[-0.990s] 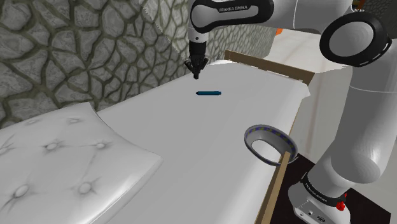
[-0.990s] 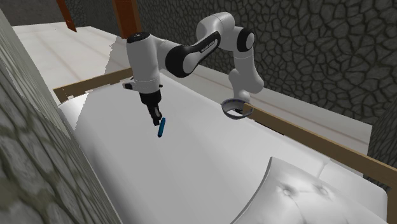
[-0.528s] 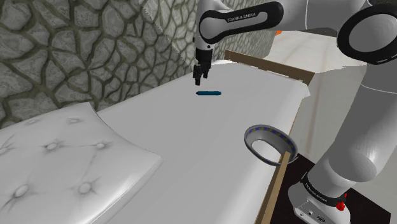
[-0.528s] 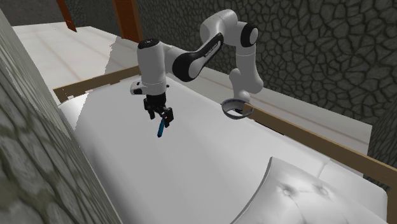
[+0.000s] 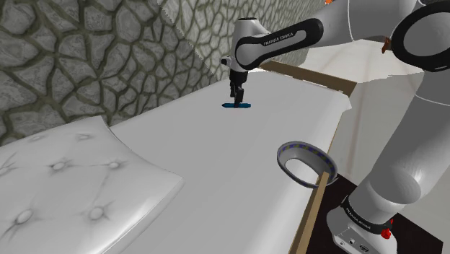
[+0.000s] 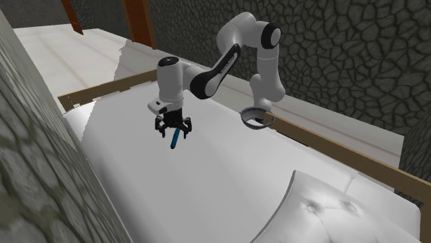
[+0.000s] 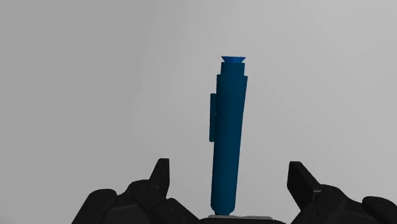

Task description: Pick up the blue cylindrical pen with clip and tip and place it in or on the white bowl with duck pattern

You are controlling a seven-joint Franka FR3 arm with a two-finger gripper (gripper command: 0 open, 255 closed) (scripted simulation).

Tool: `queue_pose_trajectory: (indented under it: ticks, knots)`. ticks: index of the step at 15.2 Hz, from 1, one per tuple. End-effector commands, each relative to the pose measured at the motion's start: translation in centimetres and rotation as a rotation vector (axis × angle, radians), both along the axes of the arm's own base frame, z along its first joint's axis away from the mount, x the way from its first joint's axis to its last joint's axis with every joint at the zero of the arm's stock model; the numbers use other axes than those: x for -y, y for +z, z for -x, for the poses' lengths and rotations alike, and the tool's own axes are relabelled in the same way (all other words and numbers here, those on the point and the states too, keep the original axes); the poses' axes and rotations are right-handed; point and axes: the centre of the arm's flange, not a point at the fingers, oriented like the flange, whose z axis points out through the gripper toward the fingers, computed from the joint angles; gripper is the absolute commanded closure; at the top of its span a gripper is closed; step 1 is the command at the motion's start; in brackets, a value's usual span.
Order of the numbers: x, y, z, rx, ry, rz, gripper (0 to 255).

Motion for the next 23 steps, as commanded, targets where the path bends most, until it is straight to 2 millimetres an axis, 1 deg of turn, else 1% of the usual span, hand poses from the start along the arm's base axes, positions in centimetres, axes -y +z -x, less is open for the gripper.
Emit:
queue_pose_trajectory:
  ticks: [1,3,10,11,19,20,23]
  knots:
    - [0.0,-1.0,0.0,0.001,0.006,0.0,0]
    - [0.1,-1.8,0.0,0.001,0.006,0.0,0]
    - [0.1,-1.8,0.0,0.001,0.006,0.0,0]
    - [0.1,-1.8,0.0,0.001,0.006,0.0,255]
    - [0.2,-2.0,-0.4,0.001,0.006,0.0,255]
    - [0.1,-1.8,0.0,0.001,0.006,0.0,255]
    - [0.1,-0.2,0.0,0.001,0.006,0.0,255]
